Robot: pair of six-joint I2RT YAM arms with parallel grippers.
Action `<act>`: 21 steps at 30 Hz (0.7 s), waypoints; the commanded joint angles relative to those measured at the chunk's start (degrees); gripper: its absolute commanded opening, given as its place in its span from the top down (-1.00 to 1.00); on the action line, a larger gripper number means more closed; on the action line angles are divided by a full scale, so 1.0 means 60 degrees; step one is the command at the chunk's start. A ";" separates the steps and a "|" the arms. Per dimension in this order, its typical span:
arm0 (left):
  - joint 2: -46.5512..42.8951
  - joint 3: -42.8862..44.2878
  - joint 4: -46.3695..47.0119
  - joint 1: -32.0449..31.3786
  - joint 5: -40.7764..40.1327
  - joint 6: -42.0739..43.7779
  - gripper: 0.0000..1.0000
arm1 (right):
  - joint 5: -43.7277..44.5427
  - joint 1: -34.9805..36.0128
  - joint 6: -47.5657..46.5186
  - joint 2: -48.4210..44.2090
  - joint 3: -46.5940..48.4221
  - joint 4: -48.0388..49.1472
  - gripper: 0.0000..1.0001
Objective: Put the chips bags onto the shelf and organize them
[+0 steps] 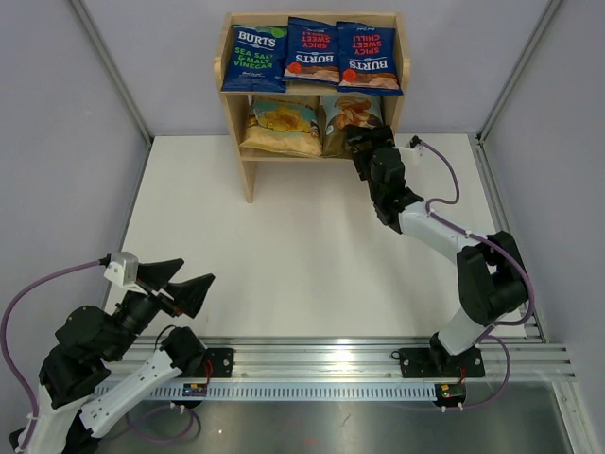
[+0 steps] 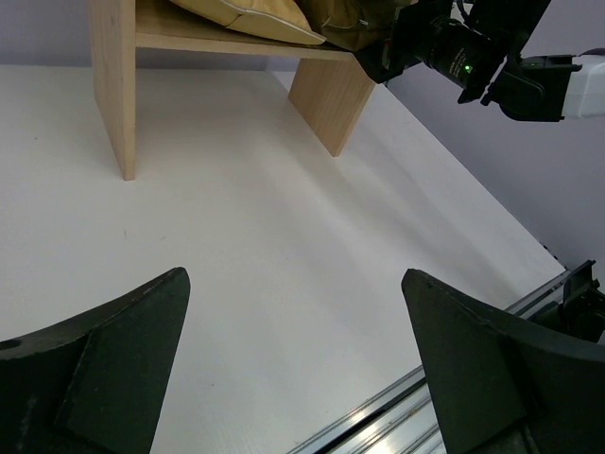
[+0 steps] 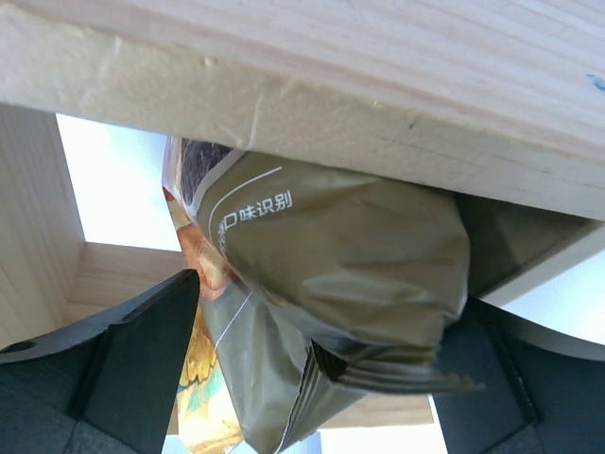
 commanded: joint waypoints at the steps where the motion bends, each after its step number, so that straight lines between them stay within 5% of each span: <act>1: -0.0121 0.0011 0.0361 -0.0026 -0.0294 0.0062 -0.98 | -0.0265 -0.0190 0.0023 -0.0408 0.0171 -0.1707 -0.99; 8: 0.0084 0.0128 0.0113 -0.0026 -0.1317 -0.0201 -0.98 | -0.0558 -0.0234 -0.0065 -0.0964 0.0362 -0.2953 -0.99; 13: 0.0962 0.0464 -0.0780 -0.0011 -0.3395 -0.0963 -0.98 | -0.0880 -0.0235 -0.0459 -0.1550 -0.0149 -0.3277 -0.99; 21: 0.2135 0.0582 -0.1016 0.0456 -0.3649 -0.1110 -0.98 | -0.1187 -0.0249 -0.2038 -0.3205 -0.1000 -0.3569 -0.99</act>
